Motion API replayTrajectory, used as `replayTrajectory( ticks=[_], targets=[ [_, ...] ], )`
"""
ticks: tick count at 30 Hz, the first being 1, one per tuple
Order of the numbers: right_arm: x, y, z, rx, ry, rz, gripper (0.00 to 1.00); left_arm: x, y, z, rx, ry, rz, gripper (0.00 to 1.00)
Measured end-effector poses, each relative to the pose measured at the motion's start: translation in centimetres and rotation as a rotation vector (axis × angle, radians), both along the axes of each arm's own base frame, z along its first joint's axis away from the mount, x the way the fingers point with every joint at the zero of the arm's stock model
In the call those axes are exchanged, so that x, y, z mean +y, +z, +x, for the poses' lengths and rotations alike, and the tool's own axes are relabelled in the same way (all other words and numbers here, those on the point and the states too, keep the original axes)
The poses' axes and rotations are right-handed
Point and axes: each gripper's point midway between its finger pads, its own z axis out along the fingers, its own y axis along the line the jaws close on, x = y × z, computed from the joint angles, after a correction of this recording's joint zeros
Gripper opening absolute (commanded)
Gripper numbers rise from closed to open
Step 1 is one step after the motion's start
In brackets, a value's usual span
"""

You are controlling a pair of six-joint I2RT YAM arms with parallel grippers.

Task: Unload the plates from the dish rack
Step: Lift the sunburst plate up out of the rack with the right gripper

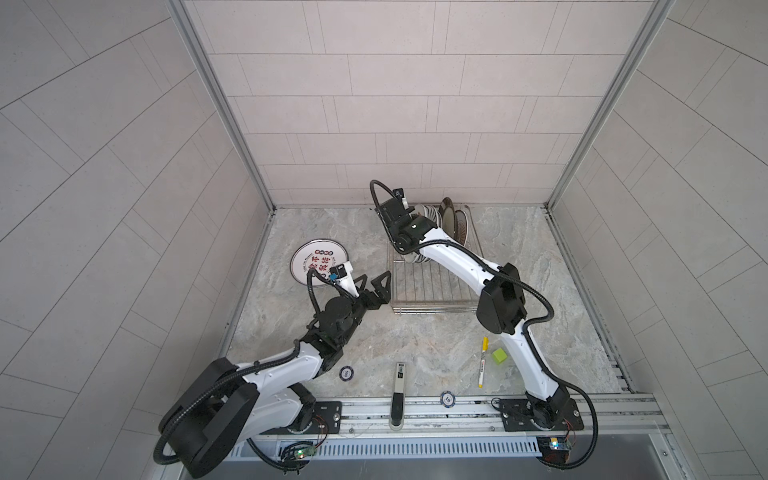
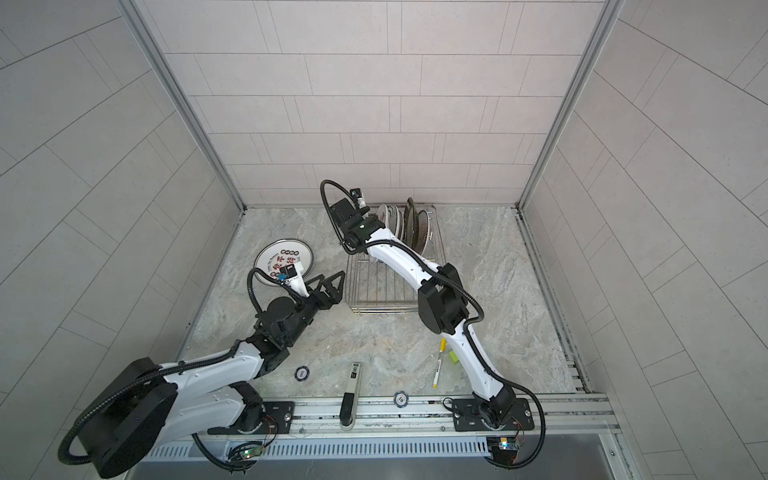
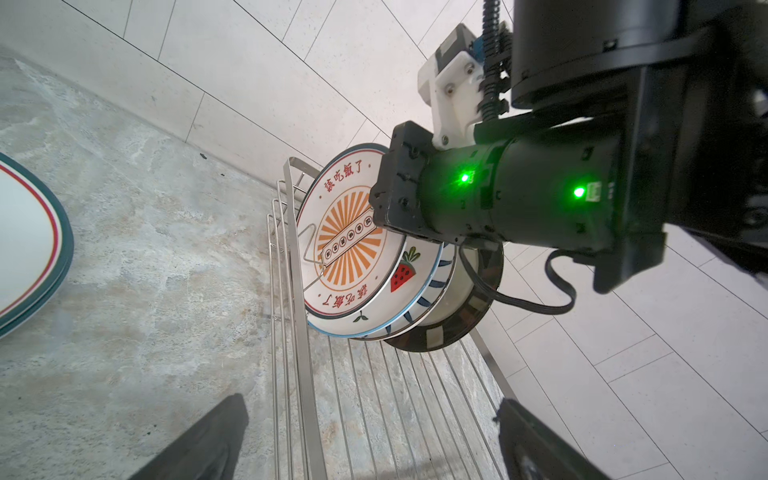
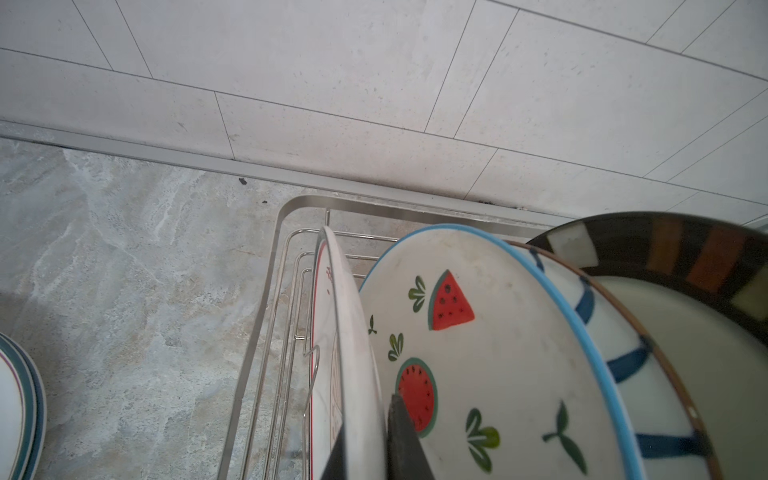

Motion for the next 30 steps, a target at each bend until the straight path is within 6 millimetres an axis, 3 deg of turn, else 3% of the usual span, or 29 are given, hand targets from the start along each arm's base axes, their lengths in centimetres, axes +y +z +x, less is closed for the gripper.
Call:
replayTrajectory(
  ticks=[6,15,25,30],
  targets=[
    [-0.7,2.6,-0.7,-0.034,0.002,0.003,0.12,0.0,0.0,0.0,0.000,0.000,-0.001,1.00],
    [-0.7,6.6,-4.0,-0.114,0.037,0.022,0.12,0.0,0.3,0.0,-0.011,0.000,-0.009,1.00],
    [-2.9,9.1,-9.4,-0.210,0.098,0.092,0.12,0.6,0.1,-0.4,-0.015,0.009,-0.010,1.00],
    [-4.5,10.5,-12.4,-0.263,0.162,0.191,0.12,1.5,1.9,-1.5,-0.067,0.012,-0.022,1.00]
  ],
)
